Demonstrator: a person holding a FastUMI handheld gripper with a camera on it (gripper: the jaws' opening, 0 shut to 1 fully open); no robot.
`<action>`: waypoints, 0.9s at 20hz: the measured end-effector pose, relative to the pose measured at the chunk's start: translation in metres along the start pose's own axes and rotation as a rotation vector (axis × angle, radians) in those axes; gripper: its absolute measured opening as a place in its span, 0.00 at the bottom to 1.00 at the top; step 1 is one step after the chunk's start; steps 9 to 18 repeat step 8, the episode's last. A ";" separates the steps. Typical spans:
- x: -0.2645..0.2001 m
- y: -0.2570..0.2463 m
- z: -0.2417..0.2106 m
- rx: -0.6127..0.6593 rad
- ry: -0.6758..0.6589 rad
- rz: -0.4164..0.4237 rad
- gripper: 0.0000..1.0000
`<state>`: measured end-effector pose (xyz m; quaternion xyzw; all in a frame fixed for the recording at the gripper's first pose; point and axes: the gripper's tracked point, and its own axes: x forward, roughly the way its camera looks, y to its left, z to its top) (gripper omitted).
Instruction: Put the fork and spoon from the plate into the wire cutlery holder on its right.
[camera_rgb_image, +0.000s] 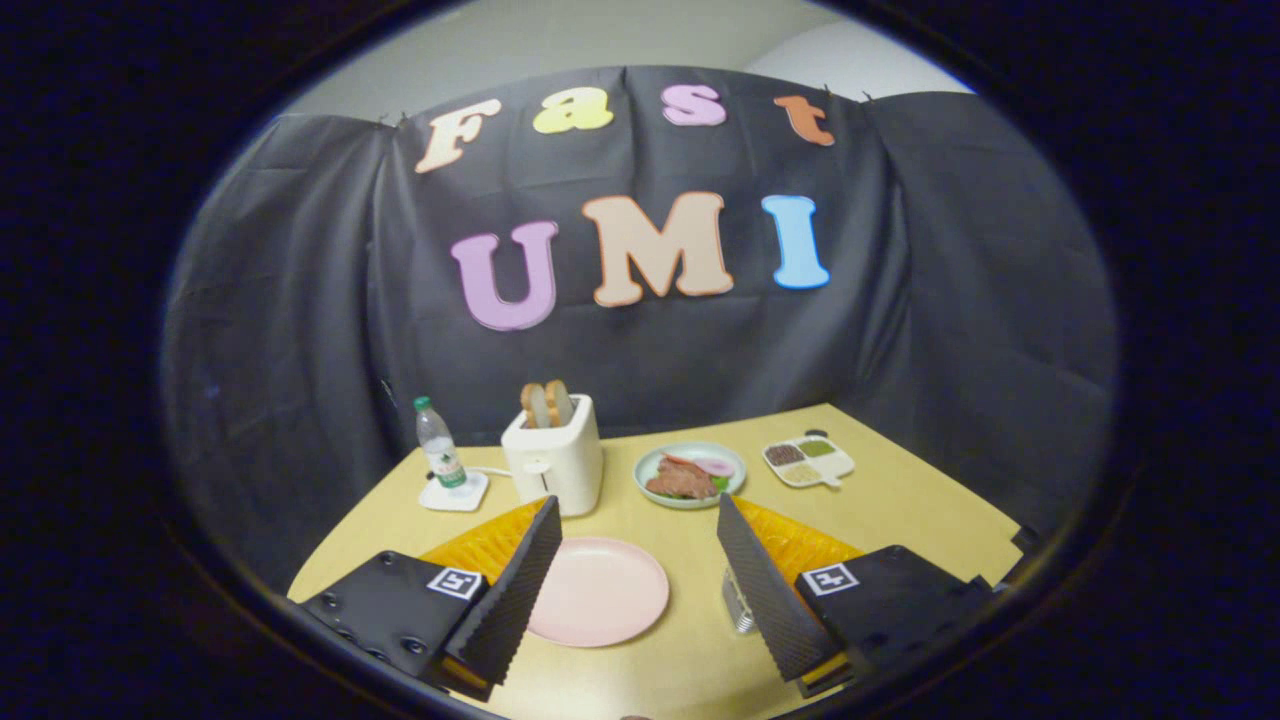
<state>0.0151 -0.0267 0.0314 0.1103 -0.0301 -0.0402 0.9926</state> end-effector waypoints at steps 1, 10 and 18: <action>-0.002 0.005 0.007 0.004 -0.034 0.030 0.99; -0.027 0.000 0.050 0.048 -0.159 0.081 0.99; -0.027 0.000 0.050 0.048 -0.159 0.081 0.99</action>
